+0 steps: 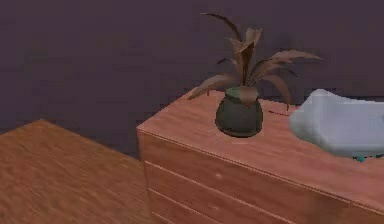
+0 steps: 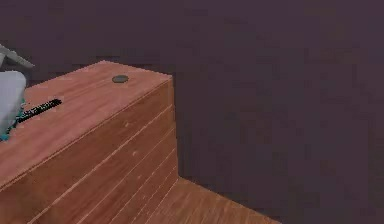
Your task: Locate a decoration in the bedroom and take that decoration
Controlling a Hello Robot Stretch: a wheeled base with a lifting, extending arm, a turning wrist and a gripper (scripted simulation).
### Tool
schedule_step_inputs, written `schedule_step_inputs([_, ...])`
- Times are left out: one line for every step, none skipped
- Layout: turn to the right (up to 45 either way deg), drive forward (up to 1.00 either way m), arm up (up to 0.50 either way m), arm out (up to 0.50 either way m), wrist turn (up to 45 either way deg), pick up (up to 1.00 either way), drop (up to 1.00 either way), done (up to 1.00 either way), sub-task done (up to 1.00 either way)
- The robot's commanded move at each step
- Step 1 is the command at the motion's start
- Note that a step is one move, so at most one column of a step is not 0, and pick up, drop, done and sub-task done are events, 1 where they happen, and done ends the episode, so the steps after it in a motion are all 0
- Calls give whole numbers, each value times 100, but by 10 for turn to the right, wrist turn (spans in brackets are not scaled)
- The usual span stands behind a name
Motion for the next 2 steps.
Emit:
schedule_step_inputs([-330,0,0,0,0,0,0,0,0])
schedule_step_inputs([-30,0,0,0,0,0,0,0,0])
